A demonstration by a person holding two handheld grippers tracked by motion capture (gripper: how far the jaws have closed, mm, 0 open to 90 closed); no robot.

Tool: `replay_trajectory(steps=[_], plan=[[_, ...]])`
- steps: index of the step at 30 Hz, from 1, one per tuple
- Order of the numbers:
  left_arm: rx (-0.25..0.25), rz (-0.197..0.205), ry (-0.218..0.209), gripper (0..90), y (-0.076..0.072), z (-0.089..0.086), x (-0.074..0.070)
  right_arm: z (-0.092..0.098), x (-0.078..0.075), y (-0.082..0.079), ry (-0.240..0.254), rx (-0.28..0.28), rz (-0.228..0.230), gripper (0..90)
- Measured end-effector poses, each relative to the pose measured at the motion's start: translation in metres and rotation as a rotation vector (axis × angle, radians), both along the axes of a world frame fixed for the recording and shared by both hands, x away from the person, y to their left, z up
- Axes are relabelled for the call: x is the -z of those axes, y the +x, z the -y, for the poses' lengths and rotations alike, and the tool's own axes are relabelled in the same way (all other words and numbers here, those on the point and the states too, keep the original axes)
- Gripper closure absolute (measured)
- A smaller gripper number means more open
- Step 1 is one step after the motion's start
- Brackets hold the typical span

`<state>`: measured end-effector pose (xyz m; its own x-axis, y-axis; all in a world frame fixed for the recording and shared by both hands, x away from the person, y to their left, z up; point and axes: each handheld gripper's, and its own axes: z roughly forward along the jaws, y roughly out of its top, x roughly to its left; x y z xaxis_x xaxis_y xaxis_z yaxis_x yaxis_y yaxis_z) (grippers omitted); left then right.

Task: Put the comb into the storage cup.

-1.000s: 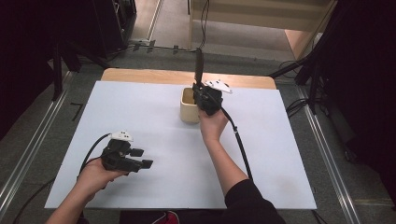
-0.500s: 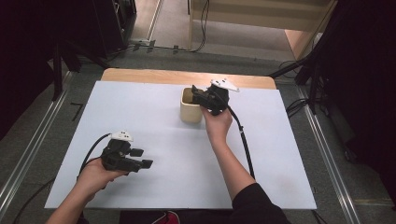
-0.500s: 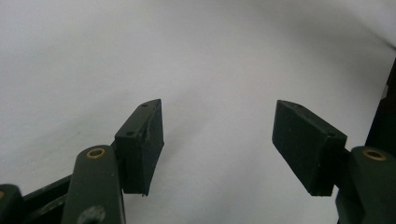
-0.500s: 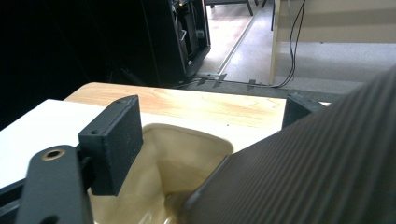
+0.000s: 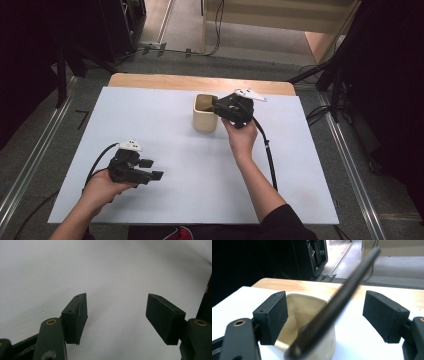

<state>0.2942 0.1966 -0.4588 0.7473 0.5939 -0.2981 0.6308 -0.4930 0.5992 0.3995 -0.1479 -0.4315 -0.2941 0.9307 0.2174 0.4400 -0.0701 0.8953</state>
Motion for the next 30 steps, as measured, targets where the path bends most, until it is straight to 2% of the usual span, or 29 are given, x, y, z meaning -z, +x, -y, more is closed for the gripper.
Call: replay_trajectory(steps=[3, 11, 18, 30], plan=[[0.001, 0.000, 0.000, 34.8, 0.000, 0.000, 0.000, 0.003, -0.001, -0.004, -0.010, -0.005, -0.010, 18.4], [-0.003, 0.000, 0.001, 34.8, 0.000, -0.001, -0.001, 0.011, 0.000, -0.017, -0.043, -0.021, -0.002, 18.4], [-0.003, 0.000, 0.002, 34.8, 0.000, -0.001, -0.001, 0.016, 0.002, -0.025, -0.046, -0.040, -0.024, 18.7], [-0.008, 0.001, 0.002, 34.8, 0.000, -0.001, -0.001, 0.024, 0.002, -0.043, -0.048, -0.127, -0.025, 19.6]])
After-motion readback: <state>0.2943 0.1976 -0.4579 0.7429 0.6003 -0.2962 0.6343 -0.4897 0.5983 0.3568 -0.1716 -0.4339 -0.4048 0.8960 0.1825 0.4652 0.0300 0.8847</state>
